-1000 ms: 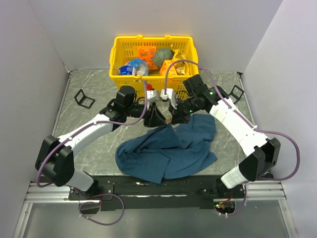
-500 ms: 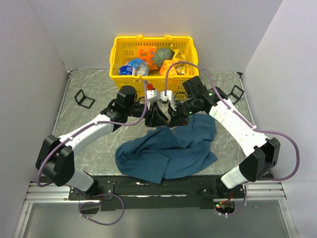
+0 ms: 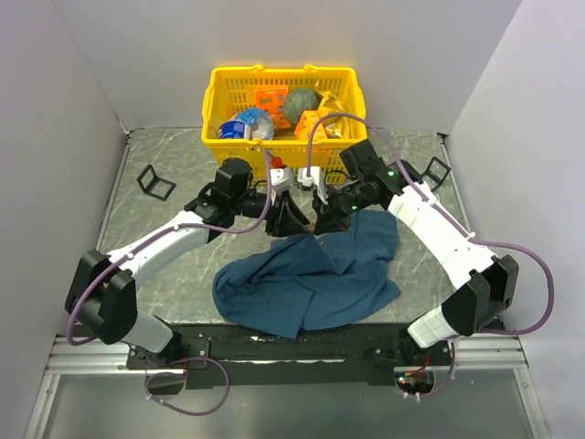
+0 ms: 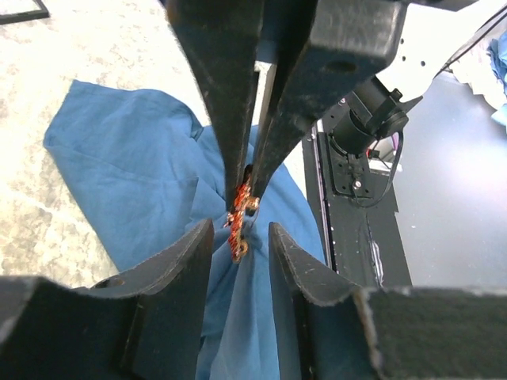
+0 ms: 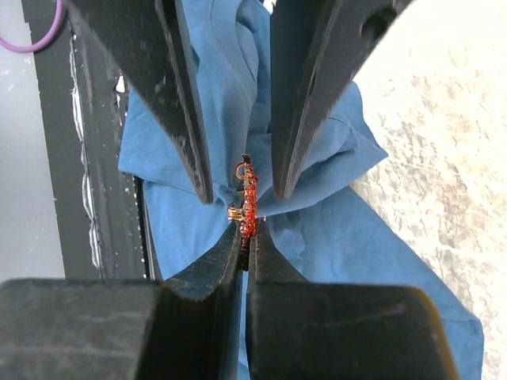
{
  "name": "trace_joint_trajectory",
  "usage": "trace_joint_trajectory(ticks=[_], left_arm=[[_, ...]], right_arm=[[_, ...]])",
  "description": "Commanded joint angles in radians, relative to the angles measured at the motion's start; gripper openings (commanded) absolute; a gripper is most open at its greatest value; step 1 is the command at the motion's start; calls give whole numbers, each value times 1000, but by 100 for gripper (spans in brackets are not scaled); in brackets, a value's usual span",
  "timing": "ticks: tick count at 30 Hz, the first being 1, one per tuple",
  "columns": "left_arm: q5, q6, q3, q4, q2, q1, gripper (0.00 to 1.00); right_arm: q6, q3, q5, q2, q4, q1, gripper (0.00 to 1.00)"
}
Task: Remove the brooch from the garment
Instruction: Remove the brooch from the clothes.
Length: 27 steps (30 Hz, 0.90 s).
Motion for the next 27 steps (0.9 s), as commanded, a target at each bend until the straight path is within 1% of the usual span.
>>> trace_joint_trajectory(ticks=[1,2,4,6,11,13,14,15,16,18,19,23,24,25,27], left_arm=[[39,18,4,16,-47,18,38],[40,17,3,19,-47,20,35],[42,17,-2,37,-44,18,32],[40,-31,-6,56,-42,18,32],[53,-51,-2,71,-32,14,32],[51,-43,3,57,-24,9,31],[48,-33,4,53,-22,4,25],[48,-28,4,48,-21,1,21],[47,-25,4,39,-19,0,15],[47,-16,6,30,-16,-5,9],[47,-16,10,25,-13,-6,2],[60,0,26,-24,-1,-11,1],[65,0,27,-24,-1,-11,1],[65,32,24,-26,-1,-13,1],[60,30,17,-21,-7,-13,1]], right_arm=[[-21,10,-45,-62,-8,-12,0],[-21,11,-50,-61,-11,-12,0],[-17,13,-54,-59,-11,-15,0],[-14,13,-57,-56,-9,-12,0],[-4,13,-60,-56,-3,-10,0],[-2,17,-62,-53,-3,-9,0],[-4,17,-62,-53,-3,-10,0],[-1,19,-63,-55,-3,-10,0],[-2,22,-62,-55,-3,-10,0],[-1,23,-62,-55,-2,-10,0],[-1,28,-60,-53,-2,-10,0],[-2,31,-54,-50,1,-9,0],[-2,31,-54,-50,5,-10,0],[-1,31,-51,-53,8,-9,0],[2,25,-45,-56,18,-10,0]])
